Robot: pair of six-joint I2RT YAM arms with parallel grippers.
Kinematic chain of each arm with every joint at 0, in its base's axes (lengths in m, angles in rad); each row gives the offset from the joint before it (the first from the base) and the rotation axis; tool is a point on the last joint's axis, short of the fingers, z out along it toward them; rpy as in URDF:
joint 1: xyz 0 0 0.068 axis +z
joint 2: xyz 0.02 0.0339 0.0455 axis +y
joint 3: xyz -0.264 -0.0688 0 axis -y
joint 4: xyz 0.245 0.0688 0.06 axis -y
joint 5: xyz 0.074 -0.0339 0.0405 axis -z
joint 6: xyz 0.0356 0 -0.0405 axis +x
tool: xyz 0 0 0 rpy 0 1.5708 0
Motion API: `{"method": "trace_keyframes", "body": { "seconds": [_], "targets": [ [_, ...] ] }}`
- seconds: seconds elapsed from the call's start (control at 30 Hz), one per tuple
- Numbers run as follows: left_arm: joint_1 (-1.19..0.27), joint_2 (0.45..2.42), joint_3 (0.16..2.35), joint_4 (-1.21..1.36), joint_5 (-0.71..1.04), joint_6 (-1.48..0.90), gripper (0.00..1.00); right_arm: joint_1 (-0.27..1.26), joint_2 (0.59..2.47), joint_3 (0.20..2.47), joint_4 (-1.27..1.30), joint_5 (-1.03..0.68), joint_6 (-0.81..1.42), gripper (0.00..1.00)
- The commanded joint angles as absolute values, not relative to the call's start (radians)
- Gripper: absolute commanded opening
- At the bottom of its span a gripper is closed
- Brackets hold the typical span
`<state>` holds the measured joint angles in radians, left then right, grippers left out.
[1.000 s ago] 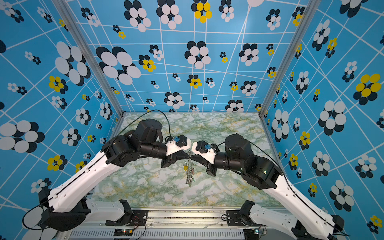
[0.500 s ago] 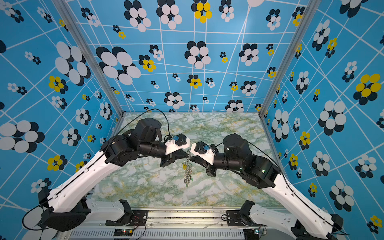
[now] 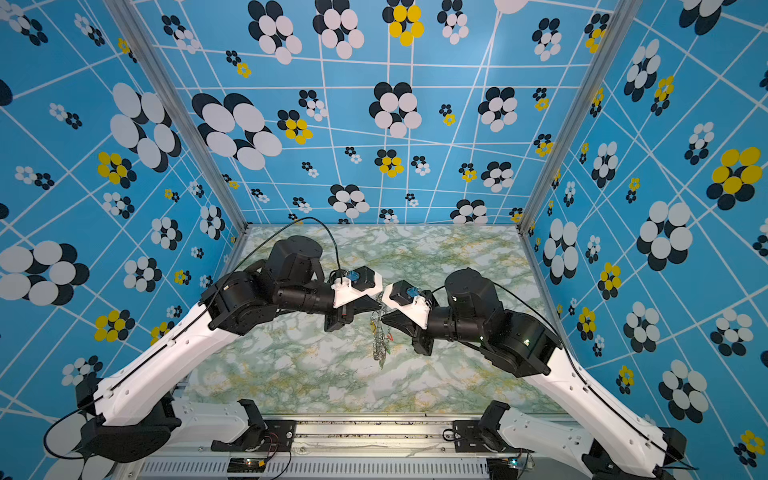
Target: Put the keys on the keyring
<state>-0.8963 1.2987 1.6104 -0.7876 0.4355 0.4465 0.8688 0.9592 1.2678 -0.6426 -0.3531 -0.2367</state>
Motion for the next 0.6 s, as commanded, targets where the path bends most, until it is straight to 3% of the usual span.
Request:
{"method": "trace_keyframes", "body": {
  "seconds": [0.0,0.57],
  "targets": [
    [-0.917,1.265,1.590,-0.725,0.376,0.476,0.00,0.865,0.950,1.281,-0.599,-0.311,-0.164,0.00],
    [-0.933,1.247,1.565,-0.711,0.344,0.489,0.00,0.819,0.960,1.286,-0.555,-0.282,-0.082,0.00]
  ]
}}
